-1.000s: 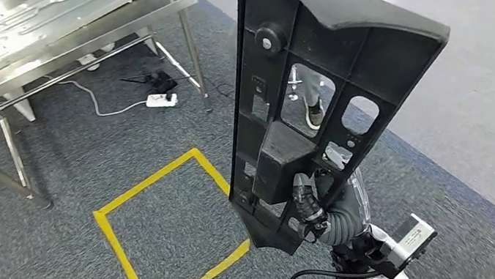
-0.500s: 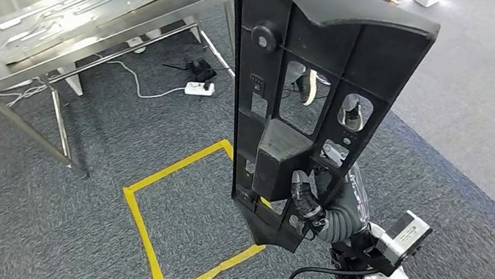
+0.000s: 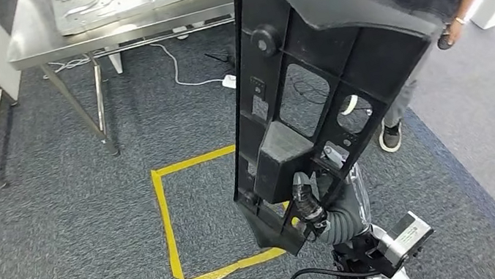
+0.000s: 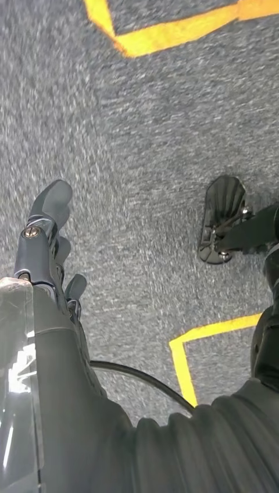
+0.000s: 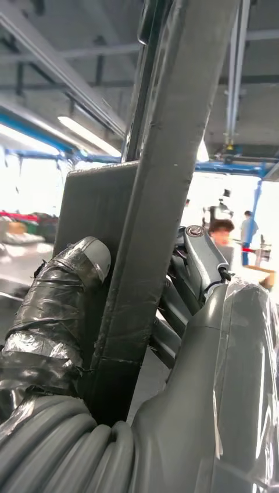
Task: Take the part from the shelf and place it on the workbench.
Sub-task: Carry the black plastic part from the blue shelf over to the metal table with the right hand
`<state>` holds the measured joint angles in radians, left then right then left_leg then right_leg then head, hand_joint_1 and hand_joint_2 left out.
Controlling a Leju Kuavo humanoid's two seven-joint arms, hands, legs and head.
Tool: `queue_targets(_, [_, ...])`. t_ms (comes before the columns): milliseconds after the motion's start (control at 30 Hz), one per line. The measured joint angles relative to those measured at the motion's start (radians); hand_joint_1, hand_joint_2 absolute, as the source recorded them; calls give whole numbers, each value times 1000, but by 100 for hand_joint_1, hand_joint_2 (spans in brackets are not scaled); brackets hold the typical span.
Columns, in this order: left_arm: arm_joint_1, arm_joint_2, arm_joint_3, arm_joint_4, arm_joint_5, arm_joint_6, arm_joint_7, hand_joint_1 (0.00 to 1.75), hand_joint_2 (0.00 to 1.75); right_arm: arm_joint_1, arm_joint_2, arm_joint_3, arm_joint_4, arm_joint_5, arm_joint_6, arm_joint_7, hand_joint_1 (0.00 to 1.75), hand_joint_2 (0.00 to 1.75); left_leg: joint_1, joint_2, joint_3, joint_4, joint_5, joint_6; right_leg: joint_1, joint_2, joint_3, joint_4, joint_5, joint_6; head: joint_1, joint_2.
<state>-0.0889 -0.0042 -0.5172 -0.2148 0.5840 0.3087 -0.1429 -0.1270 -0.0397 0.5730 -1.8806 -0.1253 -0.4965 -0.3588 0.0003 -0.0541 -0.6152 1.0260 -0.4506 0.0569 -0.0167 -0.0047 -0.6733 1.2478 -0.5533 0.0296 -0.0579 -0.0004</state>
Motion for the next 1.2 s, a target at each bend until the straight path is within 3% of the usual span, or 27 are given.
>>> queue_targets(67, [1,0,-1,0,0,0,0,0,175,0,0,0,0,-27,5,-16,175,175,-2,-16,4,5,-6,-6,0,12,48,-129,71,-7,0,0])
queue_targets(133, [1,0,-2,0,2,0,0,0,175,-1,0,0,-1,-41,10,-26,175,175,-3,-25,1,7,-8,-16,2,25,74,-196,90,-13,-1,0])
queue_targets(200, [3,0,-3,0,4,0,0,0,175,-1,1,0,-2,-46,13,-29,175,175,-2,-28,-2,6,-8,-27,2,27,78,-204,90,-20,-2,0])
queue_targets(267, [4,2,-3,0,5,-1,-1,0,175,-1,1,0,-2,-48,16,-30,175,175,-1,-6,-13,33,-28,-38,-1,22,84,-215,94,-31,-4,0])
queue_targets(367, [1,1,-7,0,5,-4,-2,0,175,0,2,0,-2,-49,17,-31,175,175,4,34,-89,190,-106,-51,-1,8,90,-220,93,-42,-11,0])
queue_targets(400, [1,0,-9,0,5,-5,-2,0,175,1,2,0,-2,-50,17,-31,175,175,7,38,-114,238,-121,-55,-1,4,90,-220,92,-43,-11,0])
queue_targets(433, [1,0,-11,0,5,-5,-2,0,175,1,2,0,-2,-50,17,-31,175,175,10,40,-124,256,-117,-58,-1,0,90,-219,90,-43,-11,0])
queue_targets(467, [2,0,-12,0,5,-6,-2,0,175,2,2,0,-2,-50,17,-31,175,175,13,43,-116,236,-96,-61,-1,-2,92,-218,89,-42,-11,0])
queue_targets(567, [2,1,-13,0,5,-9,-2,0,175,1,2,0,-2,-51,17,-31,175,175,14,56,-26,61,-17,-58,-1,-5,98,-215,81,-30,-11,0])
queue_targets(633, [0,1,-15,0,5,-11,-2,0,175,1,2,0,-2,-51,17,-32,175,175,9,59,1,8,-14,-49,2,-8,101,-215,77,-19,-10,0])
queue_targets(733, [1,1,-16,0,6,-14,-2,0,175,1,1,0,-2,-51,18,-32,175,175,9,54,9,-3,-13,-30,1,-9,100,-206,66,-3,-9,0])
queue_targets(800, [0,1,-17,0,6,-16,-2,0,175,1,1,-1,-2,-51,18,-32,175,175,12,53,17,-11,-12,-15,-1,-6,66,-130,24,4,-6,0])
queue_targets(867, [-2,1,-17,0,6,-17,-3,0,175,3,1,-1,-2,-51,17,-32,175,175,9,51,18,-10,-15,-7,-1,-3,-2,-4,-27,6,-3,0])
queue_targets(900, [-1,1,-17,0,6,-18,-3,0,175,5,1,-1,-2,-51,17,-32,175,175,8,49,19,-9,-17,-6,-1,-2,-29,40,-35,6,-3,0])
queue_targets(933, [0,1,-18,0,6,-18,-3,0,175,6,0,-1,-2,-51,16,-32,175,175,7,46,20,-8,-19,-5,-1,-2,-40,49,-23,5,-3,0])
queue_targets(967, [0,1,-18,0,6,-18,-3,0,175,6,0,-1,-2,-51,16,-32,175,175,7,43,22,-5,-21,-6,-1,-1,-32,20,7,3,-3,0])
queue_targets(1033, [0,0,-18,0,6,-20,-3,0,175,6,0,-1,-2,-51,16,-32,175,175,5,37,27,0,-29,-12,1,2,21,-105,77,-4,-2,0])
queue_targets(1067, [0,0,-18,0,6,-20,-3,0,175,6,0,-1,-2,-51,16,-32,175,175,4,34,28,2,-33,-16,2,4,46,-159,96,-8,-3,0])
queue_targets(1100, [0,0,-18,0,6,-21,-3,0,175,6,0,-1,-2,-51,16,-32,175,175,3,33,28,3,-35,-21,4,7,61,-190,102,-11,-3,0])
queue_targets(1200, [0,0,-18,0,6,-21,-4,0,175,6,0,-1,-3,-51,16,-32,175,175,3,32,28,2,-38,-37,4,8,71,-210,99,-22,-4,0])
